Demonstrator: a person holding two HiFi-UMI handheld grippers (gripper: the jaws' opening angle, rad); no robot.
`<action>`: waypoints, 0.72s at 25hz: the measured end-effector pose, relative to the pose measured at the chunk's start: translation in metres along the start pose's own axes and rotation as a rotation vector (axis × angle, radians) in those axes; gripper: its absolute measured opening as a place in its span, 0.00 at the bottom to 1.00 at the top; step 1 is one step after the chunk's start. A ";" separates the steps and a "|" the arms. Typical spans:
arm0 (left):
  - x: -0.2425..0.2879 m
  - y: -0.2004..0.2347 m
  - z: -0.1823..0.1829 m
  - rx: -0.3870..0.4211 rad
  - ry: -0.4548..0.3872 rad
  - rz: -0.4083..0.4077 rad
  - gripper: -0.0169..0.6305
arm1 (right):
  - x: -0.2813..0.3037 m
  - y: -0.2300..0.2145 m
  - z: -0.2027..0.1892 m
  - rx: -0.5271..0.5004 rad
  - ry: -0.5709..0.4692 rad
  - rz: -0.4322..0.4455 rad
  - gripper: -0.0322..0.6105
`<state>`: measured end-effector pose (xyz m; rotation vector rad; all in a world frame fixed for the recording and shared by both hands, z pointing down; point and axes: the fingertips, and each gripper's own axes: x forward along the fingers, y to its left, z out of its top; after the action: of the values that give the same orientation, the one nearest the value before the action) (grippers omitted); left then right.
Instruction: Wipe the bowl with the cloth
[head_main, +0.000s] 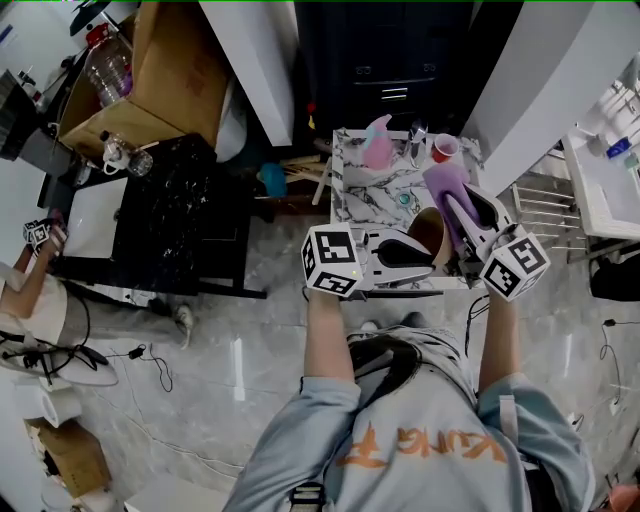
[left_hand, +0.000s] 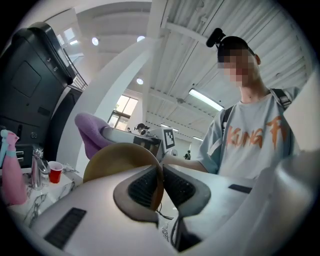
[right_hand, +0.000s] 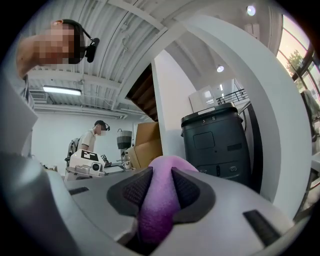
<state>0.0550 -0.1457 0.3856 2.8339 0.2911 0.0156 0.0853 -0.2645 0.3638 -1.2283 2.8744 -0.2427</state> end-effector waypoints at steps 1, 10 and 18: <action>0.000 -0.003 0.001 0.005 -0.005 -0.017 0.08 | 0.000 -0.001 0.000 0.010 -0.004 0.010 0.24; -0.005 -0.022 0.014 0.034 -0.069 -0.117 0.08 | 0.000 -0.005 0.000 0.122 -0.046 0.078 0.25; -0.013 -0.038 0.039 0.099 -0.173 -0.185 0.08 | -0.003 -0.009 0.002 0.168 -0.077 0.101 0.24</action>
<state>0.0366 -0.1241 0.3372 2.8690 0.5270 -0.2890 0.0940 -0.2693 0.3629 -1.0388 2.7739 -0.4153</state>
